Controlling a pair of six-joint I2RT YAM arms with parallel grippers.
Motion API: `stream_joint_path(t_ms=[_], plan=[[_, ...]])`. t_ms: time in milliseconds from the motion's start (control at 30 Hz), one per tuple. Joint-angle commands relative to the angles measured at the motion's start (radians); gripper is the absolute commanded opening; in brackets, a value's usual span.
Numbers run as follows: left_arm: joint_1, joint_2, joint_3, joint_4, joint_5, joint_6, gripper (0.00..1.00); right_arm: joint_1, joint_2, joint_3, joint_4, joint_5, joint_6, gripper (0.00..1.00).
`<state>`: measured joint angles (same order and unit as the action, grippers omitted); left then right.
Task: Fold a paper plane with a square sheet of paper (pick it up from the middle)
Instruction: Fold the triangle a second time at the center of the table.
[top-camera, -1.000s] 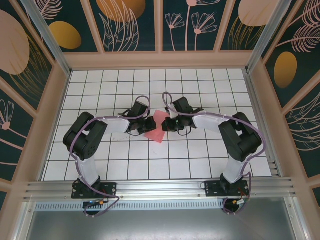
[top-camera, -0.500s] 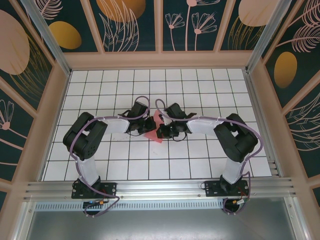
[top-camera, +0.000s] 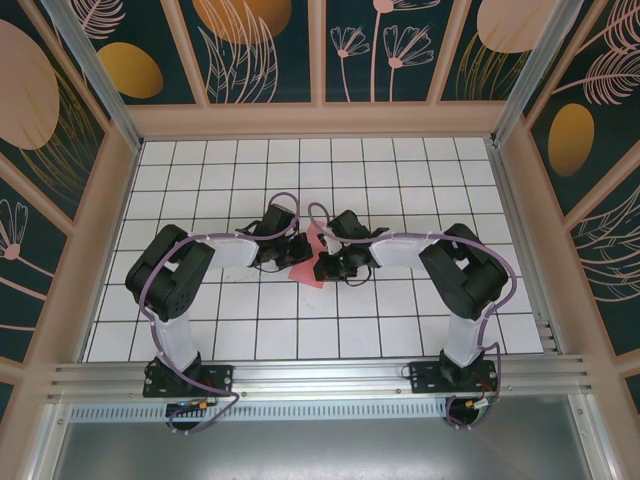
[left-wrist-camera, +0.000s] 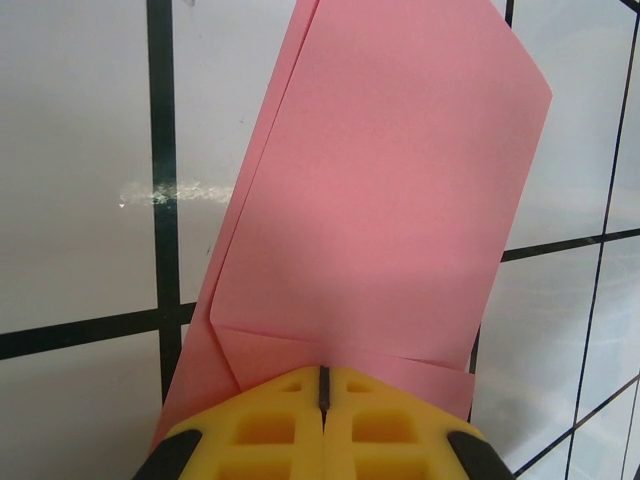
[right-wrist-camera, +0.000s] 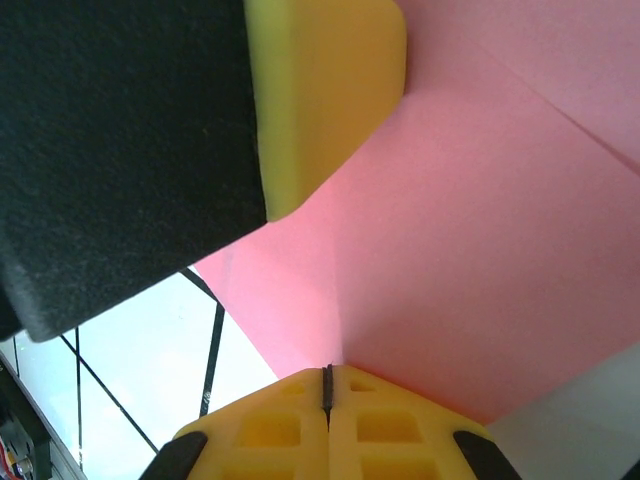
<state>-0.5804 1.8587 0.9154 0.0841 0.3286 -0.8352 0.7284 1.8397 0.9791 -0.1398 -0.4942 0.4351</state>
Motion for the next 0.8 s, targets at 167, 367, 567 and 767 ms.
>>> stream_joint_path(t_ms=[167, 367, 567, 767], plan=[[-0.007, 0.053, -0.048, -0.107, -0.1, -0.009, 0.05, 0.011, 0.009, -0.056, -0.059, 0.001, -0.022, 0.04], [-0.007, 0.054, -0.05, -0.11, -0.104, -0.008, 0.05, 0.017, -0.032, -0.111, -0.082, -0.012, -0.052, 0.03], [-0.006, 0.053, -0.05, -0.102, -0.099, -0.008, 0.05, 0.014, -0.099, -0.121, -0.093, -0.015, -0.088, 0.03], [-0.007, 0.042, -0.053, -0.088, -0.085, -0.011, 0.05, 0.002, -0.129, -0.071, 0.024, 0.031, -0.012, 0.03]])
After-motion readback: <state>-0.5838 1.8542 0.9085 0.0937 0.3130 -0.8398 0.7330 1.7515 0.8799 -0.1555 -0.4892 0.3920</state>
